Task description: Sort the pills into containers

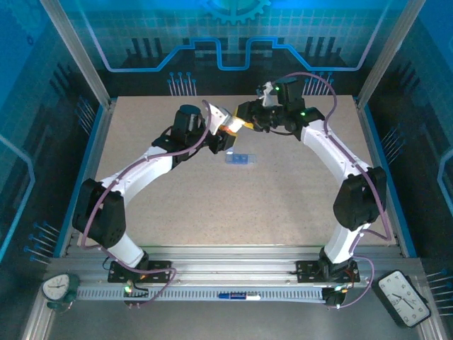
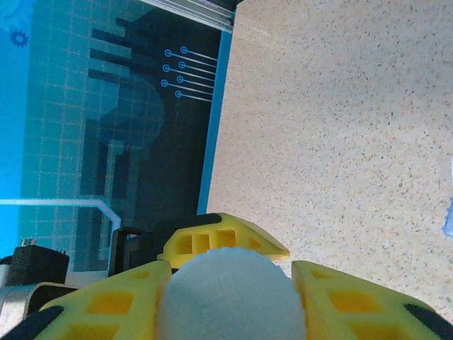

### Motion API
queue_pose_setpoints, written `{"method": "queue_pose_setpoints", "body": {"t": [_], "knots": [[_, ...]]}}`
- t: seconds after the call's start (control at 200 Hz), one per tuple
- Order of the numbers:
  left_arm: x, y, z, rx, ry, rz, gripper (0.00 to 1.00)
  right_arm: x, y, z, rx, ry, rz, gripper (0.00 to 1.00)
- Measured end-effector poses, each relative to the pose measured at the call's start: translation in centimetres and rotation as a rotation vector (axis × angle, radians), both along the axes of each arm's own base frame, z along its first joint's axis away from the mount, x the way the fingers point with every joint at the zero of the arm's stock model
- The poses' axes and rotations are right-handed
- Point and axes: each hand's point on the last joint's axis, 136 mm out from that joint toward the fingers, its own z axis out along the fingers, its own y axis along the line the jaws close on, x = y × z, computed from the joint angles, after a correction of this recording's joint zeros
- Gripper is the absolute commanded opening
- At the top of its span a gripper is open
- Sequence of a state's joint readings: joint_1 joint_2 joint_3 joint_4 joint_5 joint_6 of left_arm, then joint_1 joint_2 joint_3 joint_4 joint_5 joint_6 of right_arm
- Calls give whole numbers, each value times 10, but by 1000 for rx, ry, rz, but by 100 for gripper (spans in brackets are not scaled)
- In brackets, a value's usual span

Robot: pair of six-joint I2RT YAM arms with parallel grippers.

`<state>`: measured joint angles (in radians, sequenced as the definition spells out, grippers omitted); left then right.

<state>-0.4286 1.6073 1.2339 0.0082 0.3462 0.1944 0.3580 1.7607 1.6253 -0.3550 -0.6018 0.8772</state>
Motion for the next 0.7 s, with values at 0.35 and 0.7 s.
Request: {"method": "queue_pose_setpoints", "body": {"t": [0.35,0.7], "knots": [[-5,-5,11,-125,80,-34,0,0,-3,9,132,-192,128,43],[-3,-6,23,-171,63,-41,0,12,-17,35,200,-236,88,77]]}}
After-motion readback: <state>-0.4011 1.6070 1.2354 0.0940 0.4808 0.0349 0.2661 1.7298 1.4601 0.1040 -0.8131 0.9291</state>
